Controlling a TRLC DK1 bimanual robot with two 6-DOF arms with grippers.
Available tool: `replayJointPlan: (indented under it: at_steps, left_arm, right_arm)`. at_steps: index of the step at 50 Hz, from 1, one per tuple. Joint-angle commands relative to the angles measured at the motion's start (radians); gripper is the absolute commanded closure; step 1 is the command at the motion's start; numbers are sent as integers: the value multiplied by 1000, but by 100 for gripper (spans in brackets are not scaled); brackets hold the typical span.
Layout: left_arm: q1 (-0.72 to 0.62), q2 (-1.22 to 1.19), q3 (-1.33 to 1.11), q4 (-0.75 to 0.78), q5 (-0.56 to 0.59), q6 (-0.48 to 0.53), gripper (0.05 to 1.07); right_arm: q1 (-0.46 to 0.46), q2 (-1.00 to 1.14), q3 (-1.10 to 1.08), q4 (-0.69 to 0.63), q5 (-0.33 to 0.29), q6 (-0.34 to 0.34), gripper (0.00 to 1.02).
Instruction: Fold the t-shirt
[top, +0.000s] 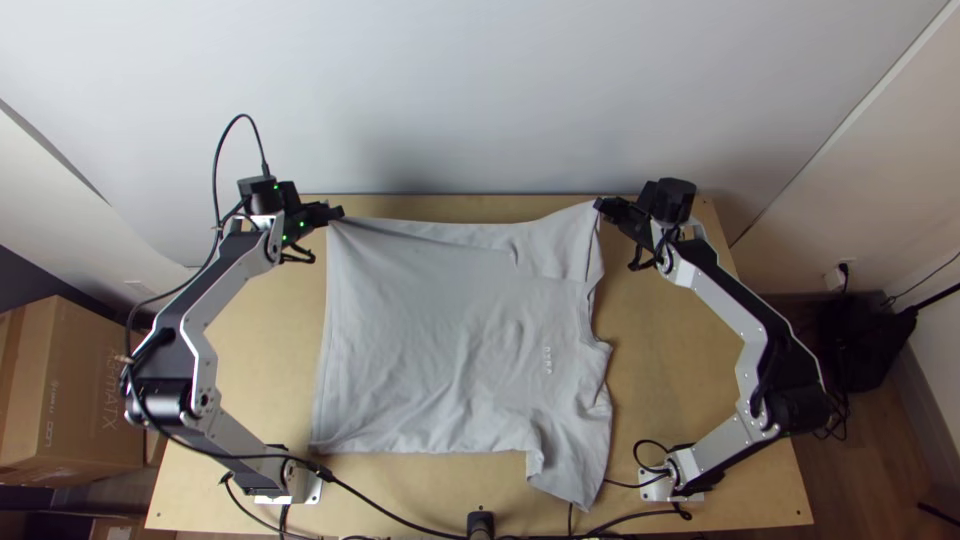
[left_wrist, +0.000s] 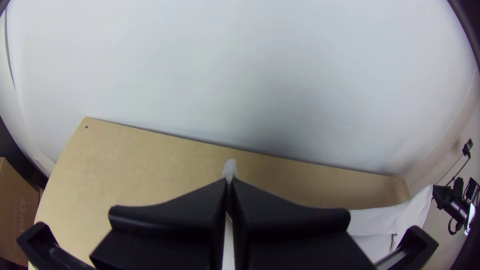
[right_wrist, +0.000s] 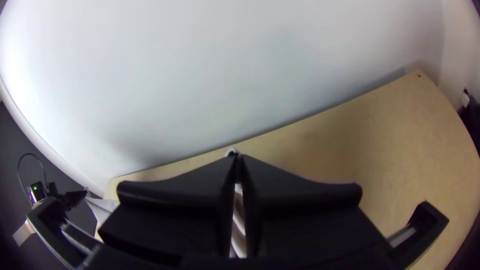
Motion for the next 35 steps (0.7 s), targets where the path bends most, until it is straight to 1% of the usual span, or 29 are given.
replayJointPlan:
  at_steps: [1, 15, 23, 24, 25, 26, 27, 28, 29, 30, 32, 35]
  left_arm:
    - [8, 103, 131, 15, 10, -19, 105]
    - [0, 343, 438, -95, 9, -35, 105]
    - [-5, 426, 542, -130, 9, -52, 105]
    - [-5, 432, 550, -130, 4, -54, 105]
    - [-5, 437, 559, -132, -3, -57, 104]
    - [-5, 439, 565, -133, -3, -58, 99]
    - [-5, 434, 567, -137, -2, -58, 87]
    - [-5, 426, 565, -137, -3, -57, 70]
    - [-5, 419, 563, -137, -5, -58, 50]
    - [-5, 412, 565, -138, -5, -57, 34]
    - [-3, 400, 565, -143, -3, -54, 10]
    - [6, 376, 567, -152, -3, -58, 9]
  right_arm:
    - [-22, 79, 90, 29, 0, -12, 100]
    - [-22, 287, 308, 10, 2, -10, 100]
    - [-19, 392, 447, -42, 11, -10, 100]
    - [-21, 400, 461, -49, 17, -10, 97]
    - [-21, 403, 475, -62, 22, -9, 84]
    - [-22, 406, 484, -68, 25, -9, 68]
    - [-24, 408, 493, -77, 25, -9, 46]
    - [-26, 408, 506, -103, 25, -7, 28]
    - [-27, 408, 523, -132, 26, -4, 16]
    - [-32, 411, 541, -160, 26, -1, 10]
    - [-44, 415, 576, -209, 26, 5, 3]
    - [-58, 402, 593, -241, 26, 8, 3]
